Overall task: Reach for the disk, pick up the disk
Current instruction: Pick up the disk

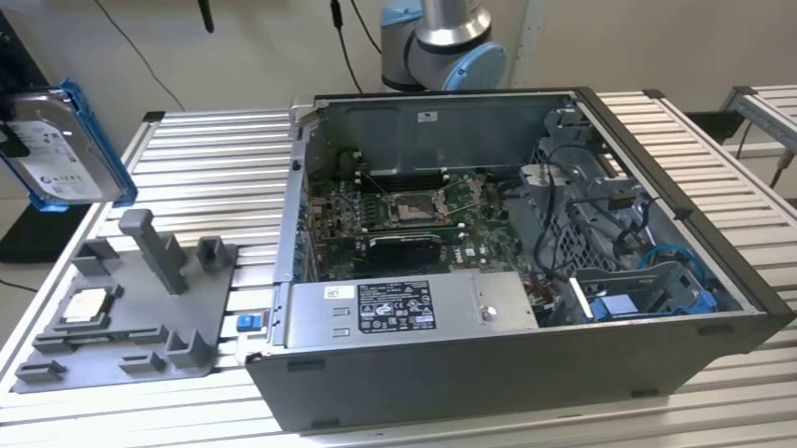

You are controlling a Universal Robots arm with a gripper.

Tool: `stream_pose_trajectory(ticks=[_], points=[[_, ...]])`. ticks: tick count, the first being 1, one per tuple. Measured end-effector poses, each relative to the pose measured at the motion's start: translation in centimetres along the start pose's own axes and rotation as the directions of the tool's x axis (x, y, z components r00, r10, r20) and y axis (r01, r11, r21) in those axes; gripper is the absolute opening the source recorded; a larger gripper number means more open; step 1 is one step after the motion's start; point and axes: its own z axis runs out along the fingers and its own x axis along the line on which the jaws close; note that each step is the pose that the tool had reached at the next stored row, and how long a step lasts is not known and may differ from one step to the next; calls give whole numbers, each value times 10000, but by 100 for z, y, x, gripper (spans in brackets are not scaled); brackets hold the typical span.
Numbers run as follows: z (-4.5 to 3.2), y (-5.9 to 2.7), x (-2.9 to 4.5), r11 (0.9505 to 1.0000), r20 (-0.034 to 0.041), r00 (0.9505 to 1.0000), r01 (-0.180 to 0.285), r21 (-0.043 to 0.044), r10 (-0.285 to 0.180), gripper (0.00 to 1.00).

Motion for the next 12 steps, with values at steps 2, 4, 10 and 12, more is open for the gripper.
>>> stream_pose_trajectory(ticks=[2,4,10,12], points=[[-63,0,-4,10000,29,10000,1,-3,-1,0],[-105,0,-6,10000,102,9999,1,-1,-1,0],[-204,3,-13,10000,434,9991,1,-8,-1,0],[-271,4,-18,10000,457,9990,0,-9,1,0]])
